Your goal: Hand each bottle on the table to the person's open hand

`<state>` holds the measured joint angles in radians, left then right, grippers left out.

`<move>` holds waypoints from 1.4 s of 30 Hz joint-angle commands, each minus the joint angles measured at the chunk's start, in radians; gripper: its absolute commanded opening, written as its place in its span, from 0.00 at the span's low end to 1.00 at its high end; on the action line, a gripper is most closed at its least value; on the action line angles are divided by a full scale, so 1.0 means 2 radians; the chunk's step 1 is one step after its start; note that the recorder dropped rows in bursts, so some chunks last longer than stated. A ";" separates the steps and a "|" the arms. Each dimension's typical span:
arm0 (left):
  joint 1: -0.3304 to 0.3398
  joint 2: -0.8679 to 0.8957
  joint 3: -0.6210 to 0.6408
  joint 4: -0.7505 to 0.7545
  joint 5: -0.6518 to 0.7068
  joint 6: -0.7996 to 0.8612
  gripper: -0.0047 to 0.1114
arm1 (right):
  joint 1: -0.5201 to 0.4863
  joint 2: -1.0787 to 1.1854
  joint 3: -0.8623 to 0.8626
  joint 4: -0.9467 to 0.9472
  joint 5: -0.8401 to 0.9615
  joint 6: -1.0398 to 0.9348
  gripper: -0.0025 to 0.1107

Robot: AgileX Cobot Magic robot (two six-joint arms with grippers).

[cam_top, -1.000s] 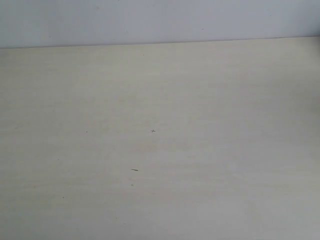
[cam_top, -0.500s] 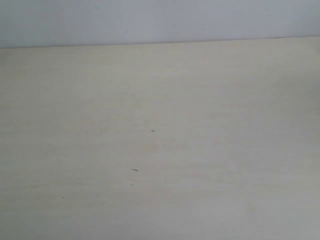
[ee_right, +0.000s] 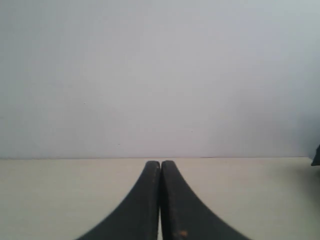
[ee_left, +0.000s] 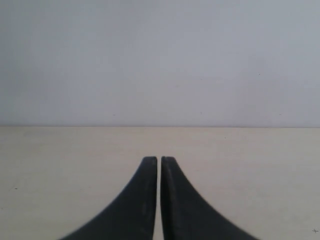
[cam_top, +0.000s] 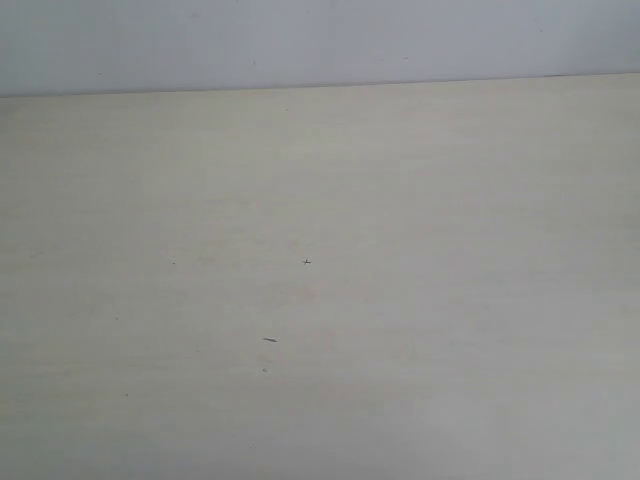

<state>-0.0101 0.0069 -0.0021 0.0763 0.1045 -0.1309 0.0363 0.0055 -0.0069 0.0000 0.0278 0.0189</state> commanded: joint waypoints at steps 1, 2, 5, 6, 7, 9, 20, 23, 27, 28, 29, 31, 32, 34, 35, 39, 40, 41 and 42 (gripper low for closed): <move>0.001 -0.003 0.001 0.003 -0.003 0.001 0.09 | -0.022 -0.003 0.003 0.000 0.004 0.005 0.02; 0.001 -0.003 0.001 0.003 -0.003 0.001 0.09 | -0.023 -0.003 0.003 0.000 0.007 0.005 0.02; 0.001 -0.003 0.001 0.003 -0.003 0.001 0.09 | -0.025 -0.003 0.003 0.000 0.007 0.005 0.02; 0.001 -0.003 0.001 0.003 -0.003 0.001 0.09 | -0.025 -0.003 0.003 0.000 0.005 0.005 0.02; 0.001 -0.003 0.001 0.003 -0.003 0.001 0.09 | -0.025 -0.003 0.003 0.004 0.004 0.009 0.02; 0.001 -0.003 0.001 0.003 -0.003 0.001 0.09 | -0.025 -0.003 0.003 0.012 0.004 0.015 0.02; 0.001 -0.003 0.001 0.003 -0.003 0.001 0.09 | -0.025 -0.003 0.003 0.013 0.004 0.016 0.02; 0.001 -0.003 0.001 0.003 -0.003 0.001 0.09 | -0.025 -0.003 0.003 0.013 0.004 0.016 0.02; 0.001 -0.003 0.001 0.003 -0.003 0.001 0.09 | -0.025 -0.003 0.003 0.013 0.004 0.016 0.02; 0.001 -0.003 0.001 0.003 -0.003 0.001 0.09 | -0.025 -0.003 0.003 0.013 0.004 0.016 0.02; 0.001 -0.003 0.001 0.003 -0.003 0.001 0.09 | -0.025 -0.003 0.003 0.013 0.004 0.016 0.02; 0.001 -0.003 0.001 0.003 -0.003 0.001 0.09 | -0.025 -0.003 0.003 0.013 0.004 0.016 0.02; 0.001 -0.003 0.001 0.003 -0.003 0.001 0.09 | -0.025 -0.003 0.003 0.013 0.004 0.017 0.02; 0.001 -0.003 0.001 0.003 -0.003 0.001 0.09 | -0.025 -0.003 0.003 0.013 0.004 0.017 0.02; 0.001 -0.003 0.001 0.003 -0.003 0.001 0.09 | -0.025 -0.003 0.003 0.013 0.004 0.017 0.02; 0.001 -0.003 0.001 0.003 -0.003 0.001 0.09 | -0.025 -0.003 0.003 0.013 0.004 0.016 0.02; 0.001 -0.003 0.001 0.003 -0.003 0.001 0.09 | -0.025 -0.003 0.003 0.013 0.004 0.016 0.02; 0.001 -0.003 0.001 0.003 -0.003 0.001 0.09 | -0.025 -0.003 0.003 0.013 0.004 0.016 0.02; 0.001 -0.003 0.001 0.003 -0.003 0.001 0.09 | -0.025 -0.003 0.003 0.013 0.004 0.016 0.02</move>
<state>-0.0101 0.0069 -0.0021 0.0763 0.1045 -0.1309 -0.0078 0.0055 -0.0053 0.0269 0.0407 0.0483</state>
